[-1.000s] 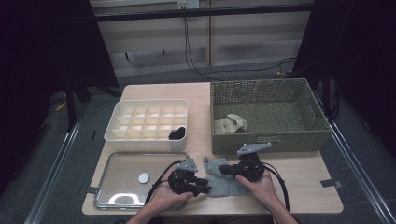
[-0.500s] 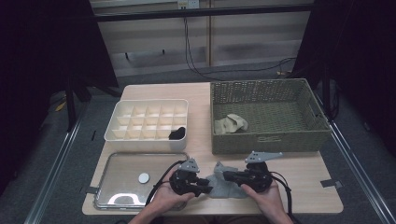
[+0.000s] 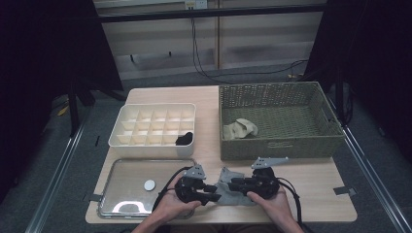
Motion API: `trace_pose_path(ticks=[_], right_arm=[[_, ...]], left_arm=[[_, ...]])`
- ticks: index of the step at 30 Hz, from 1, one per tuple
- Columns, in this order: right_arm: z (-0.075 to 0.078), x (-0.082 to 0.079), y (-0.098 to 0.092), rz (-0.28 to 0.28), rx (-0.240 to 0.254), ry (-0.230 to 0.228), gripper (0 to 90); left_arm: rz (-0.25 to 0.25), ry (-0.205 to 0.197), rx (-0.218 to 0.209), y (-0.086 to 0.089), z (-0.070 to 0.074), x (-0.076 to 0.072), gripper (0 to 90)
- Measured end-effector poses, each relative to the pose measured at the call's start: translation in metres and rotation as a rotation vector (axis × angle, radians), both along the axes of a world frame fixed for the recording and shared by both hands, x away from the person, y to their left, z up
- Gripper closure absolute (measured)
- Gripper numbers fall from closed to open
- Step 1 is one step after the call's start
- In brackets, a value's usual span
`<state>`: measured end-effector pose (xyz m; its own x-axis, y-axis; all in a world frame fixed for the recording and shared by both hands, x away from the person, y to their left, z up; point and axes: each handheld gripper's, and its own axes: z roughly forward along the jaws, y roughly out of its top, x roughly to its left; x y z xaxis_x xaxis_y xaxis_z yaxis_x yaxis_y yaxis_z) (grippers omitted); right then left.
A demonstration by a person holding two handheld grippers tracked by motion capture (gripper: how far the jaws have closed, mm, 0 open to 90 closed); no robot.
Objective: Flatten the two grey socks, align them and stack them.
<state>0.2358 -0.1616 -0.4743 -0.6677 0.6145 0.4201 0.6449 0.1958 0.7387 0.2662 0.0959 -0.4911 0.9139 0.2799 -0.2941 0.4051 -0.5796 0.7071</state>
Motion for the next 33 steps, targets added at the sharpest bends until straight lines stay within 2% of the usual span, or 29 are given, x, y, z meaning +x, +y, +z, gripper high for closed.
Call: trace_pose_path(ticks=[2,3,5,8,13,16,17,18,19,20,21,22,23,24,25,27,31,33], right_arm=[[0.003,0.003,-0.003,-0.016,-0.007,-0.002,79.8],[0.003,0.003,-0.003,-0.016,-0.007,-0.002,79.8],[-0.002,0.012,-0.002,-0.011,-0.049,0.01,81.3],[-0.008,0.016,0.003,-0.003,-0.069,0.018,77.8],[-0.021,0.018,0.014,0.018,-0.142,0.044,65.8],[-0.024,0.017,0.016,0.022,-0.148,0.044,66.0],[-0.024,0.017,0.016,0.02,-0.151,0.043,67.0],[-0.025,0.017,0.016,0.017,-0.162,0.033,72.7],[-0.025,0.017,0.016,0.017,-0.162,0.033,72.7],[-0.025,0.017,0.016,0.018,-0.174,0.025,77.2],[-0.025,0.018,0.016,0.006,-0.188,0.02,85.3],[-0.025,0.018,0.016,0.006,-0.188,0.02,85.3],[-0.025,0.019,0.014,0.003,-0.179,0.022,88.0],[-0.025,0.019,0.014,0.003,-0.179,0.022,88.0],[-0.023,0.019,0.013,-0.005,-0.162,0.019,88.5],[-0.021,0.019,0.012,-0.009,-0.157,0.015,88.5],[-0.006,0.02,-0.001,-0.047,-0.086,-0.005,88.8],[-0.005,0.021,-0.003,-0.056,-0.08,-0.009,88.9]], left_arm=[[-0.005,-0.003,0.002,-0.001,0.0,0.0,63.0],[-0.005,-0.003,0.002,-0.001,0.0,0.0,62.7],[-0.004,0.002,0.01,-0.001,-0.001,0.001,62.3],[-0.005,0.003,0.016,-0.001,-0.001,0.001,62.1],[0.011,0.008,0.004,-0.001,-0.003,0.002,61.3],[0.009,0.012,0.0,-0.002,-0.001,0.002,58.3],[0.011,0.015,-0.007,-0.002,-0.001,0.002,58.3],[0.016,0.014,-0.018,-0.003,-0.001,0.003,57.6],[0.021,0.013,-0.025,-0.004,0.0,0.003,57.6],[0.023,0.01,-0.027,-0.004,0.001,0.003,56.6],[0.043,-0.001,-0.052,-0.006,0.003,0.003,52.8],[0.043,-0.001,-0.052,-0.006,0.003,0.003,49.9],[0.07,-0.036,-0.056,-0.007,0.006,0.003,47.5],[0.07,-0.036,-0.056,-0.007,0.006,0.003,47.4],[0.072,-0.012,-0.077,-0.008,0.007,0.006,47.1],[0.076,-0.011,-0.076,-0.009,0.008,0.006,47.2],[0.067,-0.018,-0.097,-0.009,0.011,0.007,48.4],[0.065,-0.016,-0.099,-0.01,0.012,0.008,49.6]])
